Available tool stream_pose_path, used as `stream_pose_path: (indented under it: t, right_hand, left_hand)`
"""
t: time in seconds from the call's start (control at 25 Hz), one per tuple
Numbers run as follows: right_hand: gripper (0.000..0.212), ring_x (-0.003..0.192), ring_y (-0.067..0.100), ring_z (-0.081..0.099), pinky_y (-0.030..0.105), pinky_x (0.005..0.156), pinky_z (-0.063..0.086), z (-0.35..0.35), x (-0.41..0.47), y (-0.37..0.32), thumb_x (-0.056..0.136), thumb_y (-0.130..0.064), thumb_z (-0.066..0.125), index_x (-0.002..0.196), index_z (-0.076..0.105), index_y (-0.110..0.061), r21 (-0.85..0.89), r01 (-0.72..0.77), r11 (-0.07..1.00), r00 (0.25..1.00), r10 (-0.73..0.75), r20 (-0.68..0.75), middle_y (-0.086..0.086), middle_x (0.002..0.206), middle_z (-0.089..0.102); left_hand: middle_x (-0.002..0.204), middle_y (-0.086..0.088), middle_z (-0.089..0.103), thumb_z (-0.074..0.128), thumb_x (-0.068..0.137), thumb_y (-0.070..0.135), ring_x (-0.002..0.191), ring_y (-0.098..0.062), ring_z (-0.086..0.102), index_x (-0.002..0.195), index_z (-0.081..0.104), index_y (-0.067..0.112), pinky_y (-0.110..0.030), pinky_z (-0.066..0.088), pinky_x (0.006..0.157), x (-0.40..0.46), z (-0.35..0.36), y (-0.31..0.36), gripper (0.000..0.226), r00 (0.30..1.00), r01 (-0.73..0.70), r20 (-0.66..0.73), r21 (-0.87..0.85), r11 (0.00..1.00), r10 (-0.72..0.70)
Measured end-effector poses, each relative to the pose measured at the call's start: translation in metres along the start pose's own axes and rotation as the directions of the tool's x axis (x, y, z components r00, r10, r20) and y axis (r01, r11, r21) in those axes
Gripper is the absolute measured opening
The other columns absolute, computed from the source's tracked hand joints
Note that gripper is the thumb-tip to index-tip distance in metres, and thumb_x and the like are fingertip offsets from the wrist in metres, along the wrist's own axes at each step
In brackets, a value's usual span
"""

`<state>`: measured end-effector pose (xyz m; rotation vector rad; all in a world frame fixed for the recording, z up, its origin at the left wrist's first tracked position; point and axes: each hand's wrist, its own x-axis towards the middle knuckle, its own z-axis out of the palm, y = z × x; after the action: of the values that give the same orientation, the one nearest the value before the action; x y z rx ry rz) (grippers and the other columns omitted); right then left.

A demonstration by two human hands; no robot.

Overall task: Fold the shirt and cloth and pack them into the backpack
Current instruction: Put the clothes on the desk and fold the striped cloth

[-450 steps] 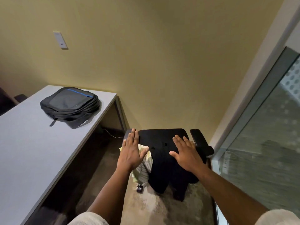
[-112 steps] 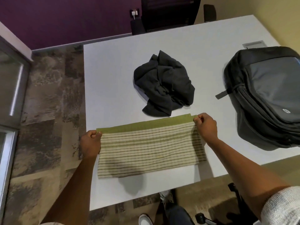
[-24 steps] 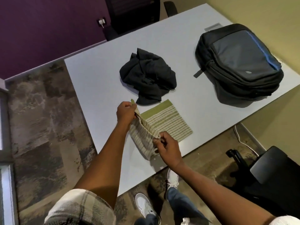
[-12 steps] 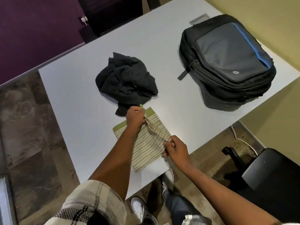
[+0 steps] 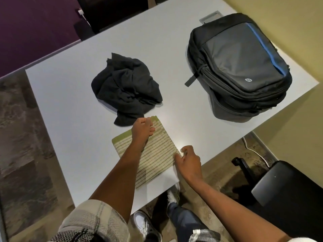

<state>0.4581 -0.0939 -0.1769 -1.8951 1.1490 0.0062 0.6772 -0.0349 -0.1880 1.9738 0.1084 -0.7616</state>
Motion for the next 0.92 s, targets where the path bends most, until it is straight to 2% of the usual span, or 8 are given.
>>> stream_pose_path:
  t: [0.12, 0.24, 0.4, 0.48, 0.6, 0.72, 0.8, 0.92]
  right_hand:
    - [0.010, 0.066, 0.002, 0.053, 0.012, 0.054, 0.031, 0.009, 0.003, -0.009, 0.097, -0.022, 0.055, 0.106, 0.051, -0.022, 0.008, 0.171, 0.985, 0.985, -0.171, -0.007, -0.009, 0.077, 0.058]
    - [0.014, 0.074, 0.004, 0.045, 0.009, 0.065, 0.031, 0.023, 0.005, -0.018, 0.093, -0.010, 0.055, 0.105, 0.059, -0.017, -0.030, 0.406, 0.914, 0.914, -0.404, 0.042, -0.010, 0.090, 0.056]
    - [0.025, 0.096, 0.016, 0.054, 0.027, 0.083, 0.044, 0.043, 0.015, -0.019, 0.091, -0.015, 0.054, 0.114, 0.062, -0.014, -0.120, 0.605, 0.787, 0.783, -0.562, 0.266, 0.000, 0.108, 0.063]
    - [0.018, 0.091, 0.021, 0.056, 0.036, 0.081, 0.048, 0.045, 0.021, -0.014, 0.094, -0.017, 0.050, 0.105, 0.064, -0.016, -0.169, 0.677, 0.717, 0.722, -0.600, 0.344, 0.002, 0.102, 0.064]
    - [0.019, 0.084, 0.025, 0.059, 0.038, 0.077, 0.052, 0.031, 0.027, -0.013, 0.085, -0.017, 0.049, 0.090, 0.067, -0.014, -0.304, 0.693, 0.654, 0.720, -0.606, 0.338, 0.003, 0.091, 0.065]
    - [0.026, 0.085, 0.026, 0.059, 0.038, 0.075, 0.052, 0.012, 0.027, -0.018, 0.080, -0.019, 0.045, 0.093, 0.067, -0.014, -0.397, 0.737, 0.547, 0.676, -0.619, 0.400, 0.004, 0.092, 0.066]
    - [0.020, 0.087, 0.028, 0.059, 0.039, 0.073, 0.051, 0.006, 0.028, -0.020, 0.078, -0.014, 0.056, 0.096, 0.066, -0.013, -0.426, 0.760, 0.490, 0.649, -0.602, 0.465, 0.004, 0.095, 0.065]
    - [0.034, 0.101, 0.030, 0.062, 0.042, 0.079, 0.053, 0.002, 0.028, -0.013, 0.071, -0.012, 0.066, 0.105, 0.068, -0.013, -0.477, 0.783, 0.399, 0.620, -0.558, 0.552, 0.007, 0.111, 0.067]
  left_hand:
    - [0.083, 0.004, 0.069, 0.055, 0.096, 0.028, 0.072, -0.007, 0.065, 0.096, 0.065, 0.015, -0.018, 0.046, 0.060, -0.028, -0.014, -0.008, 0.016, 0.978, -0.178, -0.073, 0.212, 0.961, 0.197]
    - [0.112, 0.003, 0.068, 0.057, 0.098, 0.020, 0.103, -0.012, 0.063, 0.114, 0.063, 0.018, -0.025, 0.051, 0.086, -0.051, -0.027, -0.039, 0.018, 0.928, -0.335, -0.037, 0.354, 0.873, 0.372]
    - [0.145, -0.013, 0.053, 0.061, 0.093, 0.024, 0.139, -0.028, 0.046, 0.140, 0.053, 0.007, -0.044, 0.039, 0.114, -0.073, -0.040, -0.108, 0.050, 0.785, -0.548, 0.132, 0.602, 0.581, 0.605]
    - [0.152, -0.015, 0.045, 0.066, 0.091, 0.025, 0.144, -0.033, 0.039, 0.145, 0.048, 0.006, -0.051, 0.037, 0.115, -0.086, -0.052, -0.131, 0.061, 0.756, -0.590, 0.260, 0.668, 0.453, 0.601]
    - [0.156, -0.015, 0.040, 0.069, 0.091, 0.026, 0.146, -0.033, 0.036, 0.151, 0.040, 0.005, -0.052, 0.039, 0.114, -0.094, -0.081, -0.146, 0.070, 0.762, -0.581, 0.301, 0.708, 0.400, 0.574]
    - [0.147, -0.020, 0.049, 0.068, 0.091, 0.027, 0.137, -0.036, 0.046, 0.144, 0.047, 0.000, -0.053, 0.042, 0.111, -0.103, -0.104, -0.150, 0.063, 0.703, -0.607, 0.338, 0.744, 0.280, 0.626]
    - [0.137, -0.012, 0.055, 0.067, 0.089, 0.033, 0.126, -0.031, 0.053, 0.136, 0.053, 0.007, -0.047, 0.045, 0.104, -0.116, -0.106, -0.145, 0.056, 0.716, -0.608, 0.344, 0.734, 0.302, 0.607]
    - [0.127, -0.001, 0.056, 0.066, 0.085, 0.043, 0.115, -0.022, 0.054, 0.126, 0.056, 0.017, -0.036, 0.043, 0.092, -0.136, -0.098, -0.147, 0.049, 0.728, -0.623, 0.373, 0.710, 0.327, 0.576]
